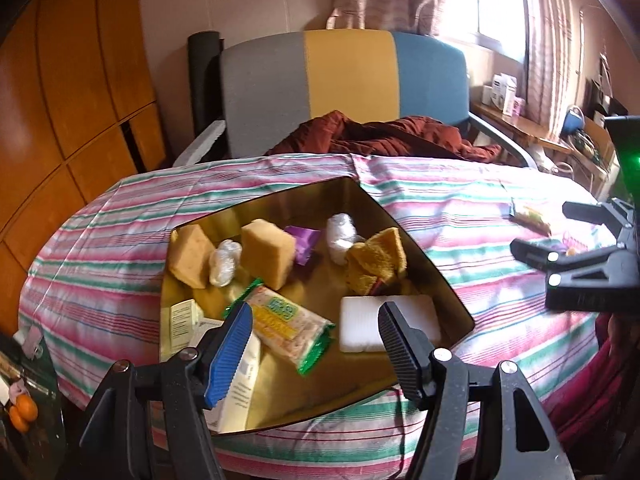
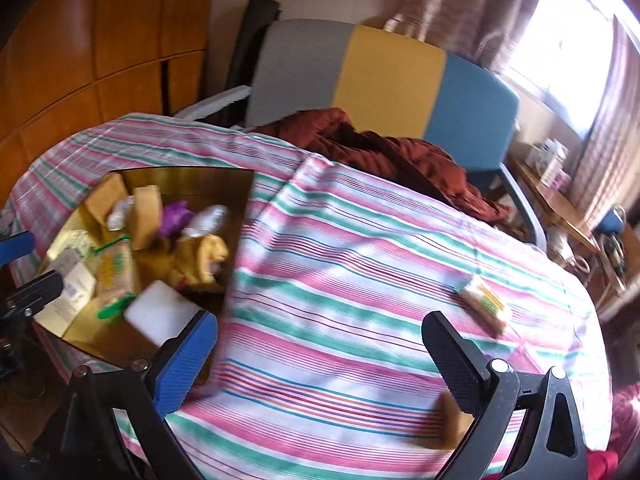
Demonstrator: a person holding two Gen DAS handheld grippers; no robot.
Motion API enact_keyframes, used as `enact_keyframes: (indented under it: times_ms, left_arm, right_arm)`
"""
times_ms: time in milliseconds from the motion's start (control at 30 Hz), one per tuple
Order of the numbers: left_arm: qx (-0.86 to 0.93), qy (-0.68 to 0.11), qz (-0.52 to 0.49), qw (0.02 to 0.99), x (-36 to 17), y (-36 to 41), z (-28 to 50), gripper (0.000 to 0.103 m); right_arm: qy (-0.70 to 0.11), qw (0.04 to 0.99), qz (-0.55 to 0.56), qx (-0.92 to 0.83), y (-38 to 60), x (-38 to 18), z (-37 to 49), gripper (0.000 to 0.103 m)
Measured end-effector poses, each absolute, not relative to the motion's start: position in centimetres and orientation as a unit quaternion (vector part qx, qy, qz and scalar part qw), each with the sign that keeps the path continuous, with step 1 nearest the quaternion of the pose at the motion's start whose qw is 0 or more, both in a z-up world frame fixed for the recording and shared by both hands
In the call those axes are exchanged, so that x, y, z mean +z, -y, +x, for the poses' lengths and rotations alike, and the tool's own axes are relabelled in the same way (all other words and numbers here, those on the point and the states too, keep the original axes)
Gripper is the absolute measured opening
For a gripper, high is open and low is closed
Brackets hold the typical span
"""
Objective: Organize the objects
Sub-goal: 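Move both open tools from the tray back to the item pile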
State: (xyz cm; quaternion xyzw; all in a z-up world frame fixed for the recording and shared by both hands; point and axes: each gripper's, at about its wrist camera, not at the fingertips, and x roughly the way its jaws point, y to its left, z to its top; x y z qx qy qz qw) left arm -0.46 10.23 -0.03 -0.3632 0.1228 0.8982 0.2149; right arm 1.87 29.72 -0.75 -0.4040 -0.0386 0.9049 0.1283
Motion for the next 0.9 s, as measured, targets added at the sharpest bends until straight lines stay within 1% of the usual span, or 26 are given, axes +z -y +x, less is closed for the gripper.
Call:
enact_keyframes:
  times_ms: [567, 800, 900]
  left_arm:
    - [0.871, -0.179, -0.355, 0.290, -0.3, -17.4, 0.7, 0.066]
    - [0.842, -0.164, -0.379, 0.348, -0.6, -20.6, 0.8, 0.066]
    - [0.831, -0.175, -0.381, 0.366, -1.0, -22.5, 1.1, 0.066]
  right_arm:
    - [-0.038, 0.267, -0.406, 0.873, -45.1, 0.1, 7.2, 0.103]
    - [-0.111, 0.333, -0.383, 0.854, -52.4, -0.5, 9.8, 0.103]
    - [-0.154, 0.357, -0.370, 0.844, -55.2, -1.6, 11.3, 0.103]
